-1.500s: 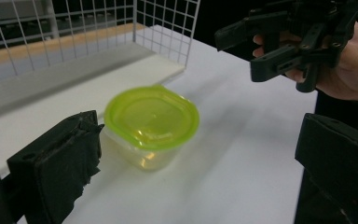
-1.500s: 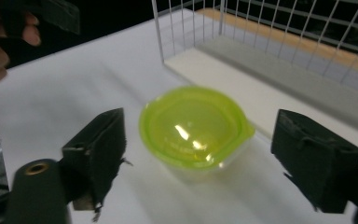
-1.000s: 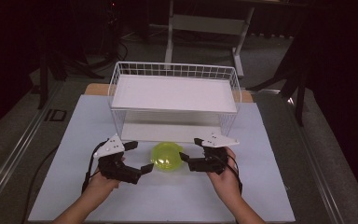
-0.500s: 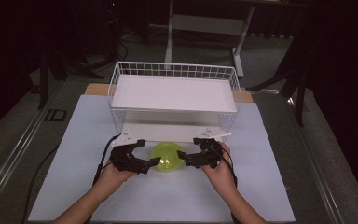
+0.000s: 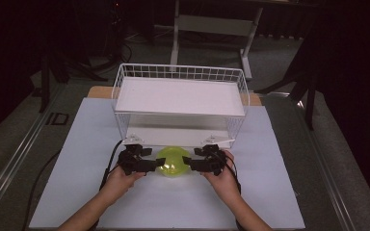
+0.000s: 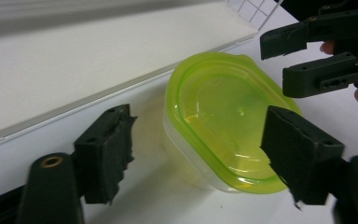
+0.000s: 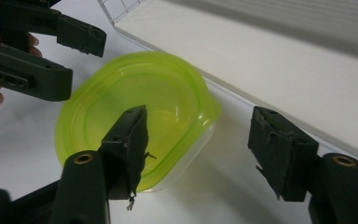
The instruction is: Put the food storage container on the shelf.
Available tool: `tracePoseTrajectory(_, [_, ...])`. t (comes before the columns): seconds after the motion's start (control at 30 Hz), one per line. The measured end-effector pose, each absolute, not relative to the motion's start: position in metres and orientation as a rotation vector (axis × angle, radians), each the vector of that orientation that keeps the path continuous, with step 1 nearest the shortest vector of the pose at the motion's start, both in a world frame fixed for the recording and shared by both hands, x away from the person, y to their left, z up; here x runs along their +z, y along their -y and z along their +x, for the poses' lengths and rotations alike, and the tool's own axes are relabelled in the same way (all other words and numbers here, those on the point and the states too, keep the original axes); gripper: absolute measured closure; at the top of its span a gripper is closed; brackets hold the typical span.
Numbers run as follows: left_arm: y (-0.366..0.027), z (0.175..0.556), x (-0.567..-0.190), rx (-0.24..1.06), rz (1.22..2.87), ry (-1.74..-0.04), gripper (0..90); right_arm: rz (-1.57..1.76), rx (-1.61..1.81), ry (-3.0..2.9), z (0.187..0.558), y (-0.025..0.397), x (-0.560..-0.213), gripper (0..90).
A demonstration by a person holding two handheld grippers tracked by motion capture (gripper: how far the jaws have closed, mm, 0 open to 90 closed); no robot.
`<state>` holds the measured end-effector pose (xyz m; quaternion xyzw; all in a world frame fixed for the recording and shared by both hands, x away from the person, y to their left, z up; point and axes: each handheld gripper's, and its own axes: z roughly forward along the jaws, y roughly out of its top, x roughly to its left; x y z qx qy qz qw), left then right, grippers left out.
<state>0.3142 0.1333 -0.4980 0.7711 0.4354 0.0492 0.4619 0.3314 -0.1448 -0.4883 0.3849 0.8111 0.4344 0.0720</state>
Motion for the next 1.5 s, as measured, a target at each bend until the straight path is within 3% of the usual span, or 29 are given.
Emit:
tracePoseTrajectory(0.07, [-0.133, 0.315, -0.501, 0.092, 1.899, -1.082, 26.9, 1.167, 1.302, -2.439, 0.331, 0.144, -0.490, 38.2])
tracePoseTrajectory(0.1, [-0.132, 0.315, -0.502, 0.091, 1.894, -1.087, 34.3, 1.177, 1.302, -2.449, 0.332, 0.143, -0.493, 42.0])
tracePoseTrajectory(0.17, [-0.132, 0.315, -0.504, 0.079, 1.898, -1.090, 36.2, 1.186, 1.302, -2.460, 0.332, 0.143, -0.495, 42.1])
tracePoseTrajectory(0.2, [-0.132, 0.316, -0.504, 0.076, 1.898, -1.097, 41.9, 1.188, 1.292, -2.465, 0.332, 0.142, -0.497, 44.2])
tracePoseTrajectory(0.4, [-0.133, 0.319, -0.507, -0.016, 1.886, -1.097, 53.2, 1.222, 1.306, -2.478, 0.333, 0.144, -0.499, 50.4])
tracePoseTrajectory(0.53, [-0.135, 0.317, -0.505, -0.005, 1.908, -1.092, 61.4, 1.233, 1.307, -2.482, 0.333, 0.144, -0.499, 55.3])
tracePoseTrajectory(0.77, [-0.133, 0.309, -0.503, 0.034, 1.931, -1.076, 62.6, 1.222, 1.323, -2.514, 0.329, 0.143, -0.496, 65.4])
tracePoseTrajectory(1.5, [-0.125, 0.279, -0.494, 0.114, 1.945, -1.063, 73.9, 1.200, 1.354, -2.549, 0.308, 0.147, -0.490, 75.1])
